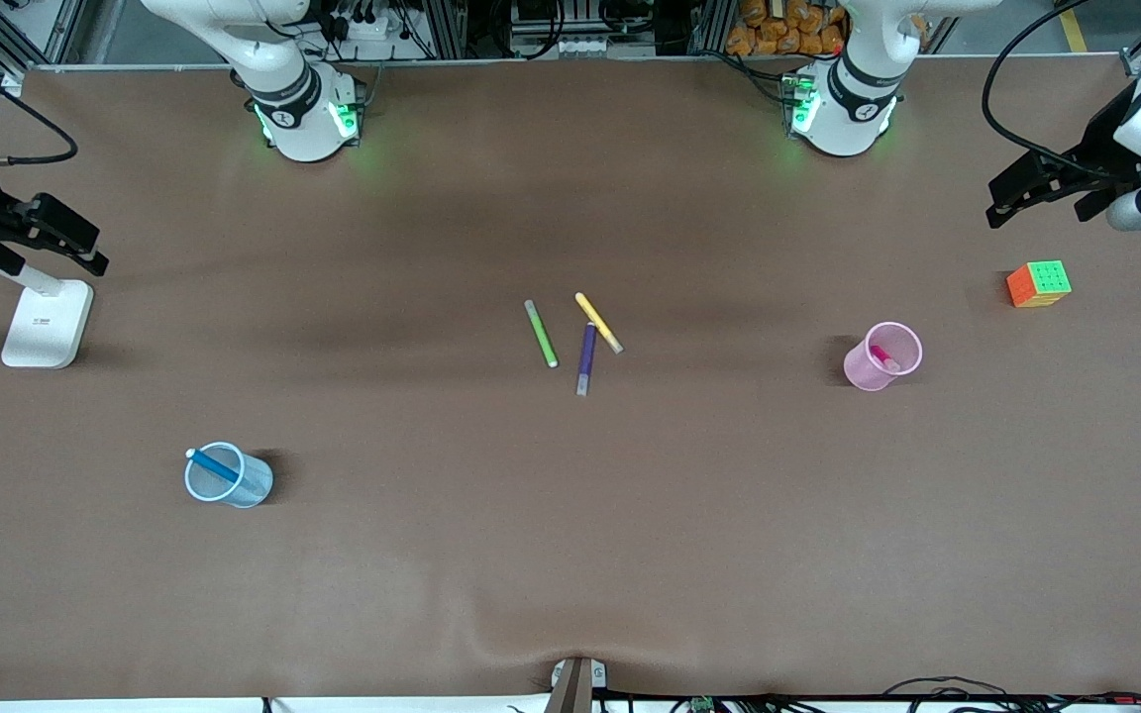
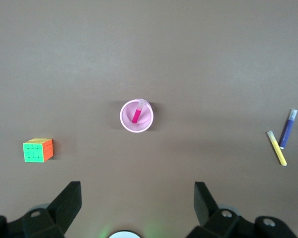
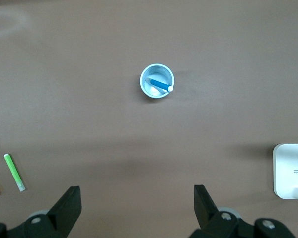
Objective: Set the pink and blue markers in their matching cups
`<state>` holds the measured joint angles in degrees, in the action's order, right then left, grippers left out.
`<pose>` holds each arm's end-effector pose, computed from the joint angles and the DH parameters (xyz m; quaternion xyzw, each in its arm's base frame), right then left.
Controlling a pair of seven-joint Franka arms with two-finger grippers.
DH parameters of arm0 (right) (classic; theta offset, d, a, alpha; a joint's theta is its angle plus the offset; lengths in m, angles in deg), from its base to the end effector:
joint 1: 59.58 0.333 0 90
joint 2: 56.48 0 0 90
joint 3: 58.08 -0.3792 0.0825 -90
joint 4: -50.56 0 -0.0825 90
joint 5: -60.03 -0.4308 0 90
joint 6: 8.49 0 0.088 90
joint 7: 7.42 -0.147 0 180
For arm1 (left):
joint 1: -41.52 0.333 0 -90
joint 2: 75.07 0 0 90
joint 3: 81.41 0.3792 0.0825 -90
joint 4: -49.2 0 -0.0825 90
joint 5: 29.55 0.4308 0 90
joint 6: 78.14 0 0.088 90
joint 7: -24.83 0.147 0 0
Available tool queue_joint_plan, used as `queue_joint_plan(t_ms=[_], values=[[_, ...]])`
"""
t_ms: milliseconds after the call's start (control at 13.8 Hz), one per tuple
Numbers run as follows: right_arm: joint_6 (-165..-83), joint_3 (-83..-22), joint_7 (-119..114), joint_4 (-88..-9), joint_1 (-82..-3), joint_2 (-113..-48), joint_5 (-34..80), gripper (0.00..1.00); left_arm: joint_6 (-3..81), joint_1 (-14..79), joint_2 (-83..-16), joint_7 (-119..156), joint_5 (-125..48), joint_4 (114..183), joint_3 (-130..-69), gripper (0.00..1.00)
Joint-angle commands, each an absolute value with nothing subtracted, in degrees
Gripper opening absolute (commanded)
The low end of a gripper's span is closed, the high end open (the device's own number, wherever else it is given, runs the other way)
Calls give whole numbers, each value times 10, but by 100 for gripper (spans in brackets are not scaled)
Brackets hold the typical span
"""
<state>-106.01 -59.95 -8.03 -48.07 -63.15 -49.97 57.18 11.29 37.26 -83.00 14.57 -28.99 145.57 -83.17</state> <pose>0.5740 -0.0093 0.6477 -0.9984 0.0222 -0.0473 0.0225 0.5453 -0.0573 0.6687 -0.9992 -0.0372 -0.0095 0.0057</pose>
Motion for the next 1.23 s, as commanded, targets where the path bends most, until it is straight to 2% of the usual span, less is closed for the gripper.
queue_joint_plan(t_ms=[0, 1156], values=[[-1051, -605, -78, -467, -642, -505, 570, 100, 109, 372, -843, 156, -294, 1468, -825, 100], [-1050, -605, -76, -468, -649, -504, 570, 100, 104, 384, -826, 176, -287, 1432, -822, 100]])
